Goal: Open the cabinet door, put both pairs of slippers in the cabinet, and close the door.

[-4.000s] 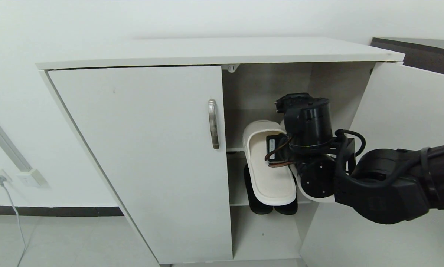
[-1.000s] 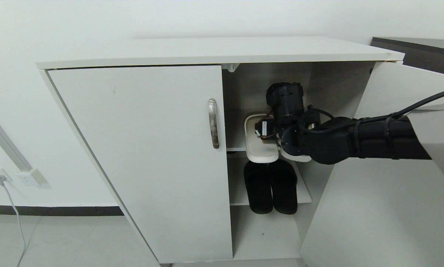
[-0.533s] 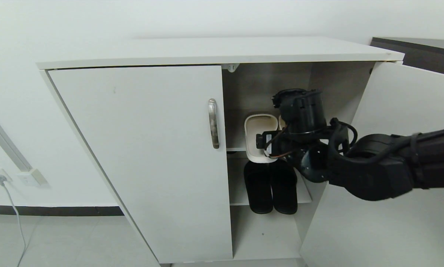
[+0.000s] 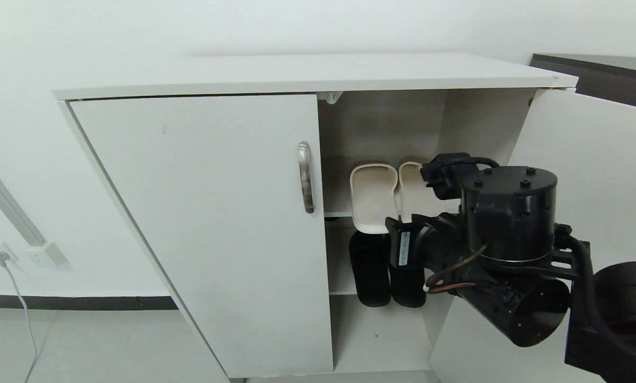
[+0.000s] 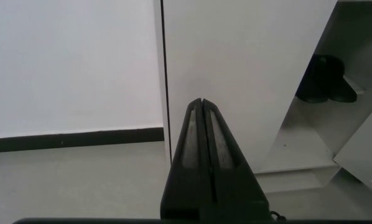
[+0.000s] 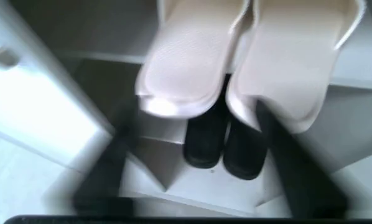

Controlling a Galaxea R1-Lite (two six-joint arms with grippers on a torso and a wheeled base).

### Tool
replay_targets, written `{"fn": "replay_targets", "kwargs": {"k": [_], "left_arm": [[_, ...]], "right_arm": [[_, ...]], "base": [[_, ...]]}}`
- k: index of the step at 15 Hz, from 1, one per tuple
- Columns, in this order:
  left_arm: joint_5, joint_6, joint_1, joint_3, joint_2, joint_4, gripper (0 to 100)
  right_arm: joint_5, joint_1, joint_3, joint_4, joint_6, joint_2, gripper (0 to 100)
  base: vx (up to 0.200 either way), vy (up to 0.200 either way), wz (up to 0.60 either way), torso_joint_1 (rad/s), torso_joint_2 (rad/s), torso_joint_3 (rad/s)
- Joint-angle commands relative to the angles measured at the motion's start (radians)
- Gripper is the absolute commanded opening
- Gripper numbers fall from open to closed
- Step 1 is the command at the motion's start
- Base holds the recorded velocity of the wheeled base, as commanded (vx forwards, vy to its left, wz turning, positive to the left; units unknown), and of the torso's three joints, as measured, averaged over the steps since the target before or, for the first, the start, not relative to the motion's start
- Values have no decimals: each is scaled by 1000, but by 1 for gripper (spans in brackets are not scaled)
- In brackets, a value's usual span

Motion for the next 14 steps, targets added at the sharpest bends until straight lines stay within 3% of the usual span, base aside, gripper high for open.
{"fn": "replay_targets", "kwargs": {"k": [1, 8, 14], "left_arm": [[0, 0, 0, 0, 1, 0, 0], [-3, 0, 0, 0, 1, 0, 0], [-5, -2, 0, -2, 1, 0, 0]], "right_arm": [[1, 21, 19, -3, 1, -9, 0], [1, 41, 33, -11, 4, 1, 0], [2, 43, 42, -11, 4, 2, 0]], "base": [[0, 0, 0, 0, 0, 0], [0, 0, 0, 0, 0, 0], [-200, 0, 0, 4, 2, 2]]}}
